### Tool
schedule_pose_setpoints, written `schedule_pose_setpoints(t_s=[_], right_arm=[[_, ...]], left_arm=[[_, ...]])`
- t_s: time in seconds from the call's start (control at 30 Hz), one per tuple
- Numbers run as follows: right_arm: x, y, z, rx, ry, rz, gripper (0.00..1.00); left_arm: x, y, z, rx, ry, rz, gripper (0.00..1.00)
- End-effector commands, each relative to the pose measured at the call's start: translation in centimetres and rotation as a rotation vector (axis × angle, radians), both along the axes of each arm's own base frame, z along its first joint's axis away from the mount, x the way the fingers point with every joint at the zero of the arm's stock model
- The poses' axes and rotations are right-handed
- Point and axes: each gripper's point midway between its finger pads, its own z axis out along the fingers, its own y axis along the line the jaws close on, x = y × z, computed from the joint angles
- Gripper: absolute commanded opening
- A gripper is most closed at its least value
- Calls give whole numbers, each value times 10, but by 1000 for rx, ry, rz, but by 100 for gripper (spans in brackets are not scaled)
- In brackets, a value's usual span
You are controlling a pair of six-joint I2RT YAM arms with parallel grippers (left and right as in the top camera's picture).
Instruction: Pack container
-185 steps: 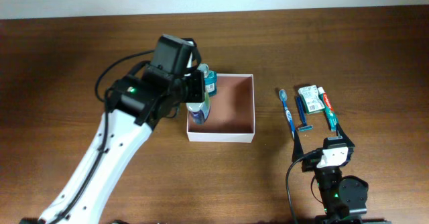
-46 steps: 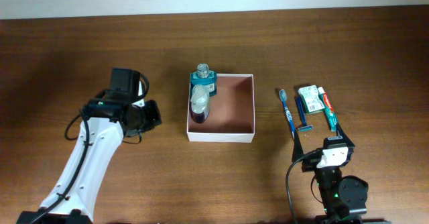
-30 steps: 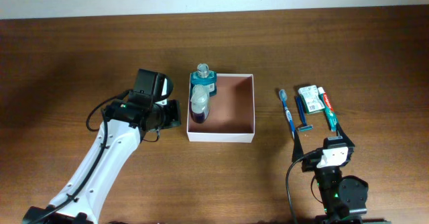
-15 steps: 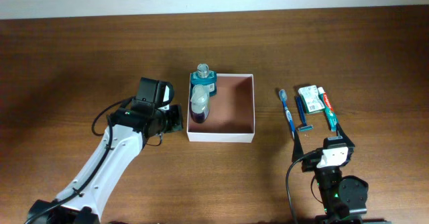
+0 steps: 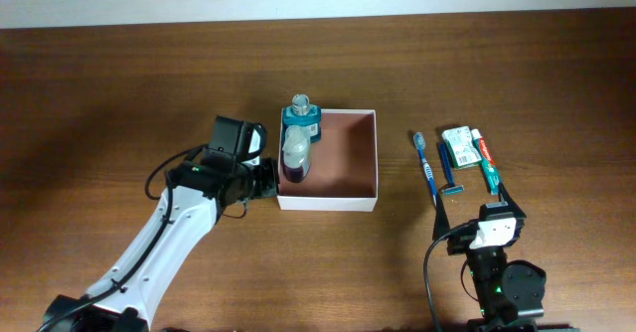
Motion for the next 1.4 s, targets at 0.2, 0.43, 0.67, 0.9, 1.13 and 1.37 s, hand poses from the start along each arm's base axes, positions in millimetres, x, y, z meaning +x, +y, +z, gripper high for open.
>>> schedule_pose_setpoints(t_s=[0.2,0.43,0.67,0.9,1.13,1.37], right_arm=[[0,-1,-1,1,-2,-2,98],[0,-1,-1,1,-1,-2,98],[0,-1,-1,1,-2,-2,98],[0,-1,-1,1,-1,-2,98],[0,-1,-1,1,-1,-2,98],[0,-1,-1,1,-1,-2,98]], left_arm=[[-3,-2,-5,-5,11,-20,1],[-5,1,-9,1,30,23,1],[-6,5,-15,8,58,74,1],[-12,-1,-31,16,111,73,1],[-8,-6,-29,-8,99,65,0],[-14,-15,-27,-57,122,35,0]])
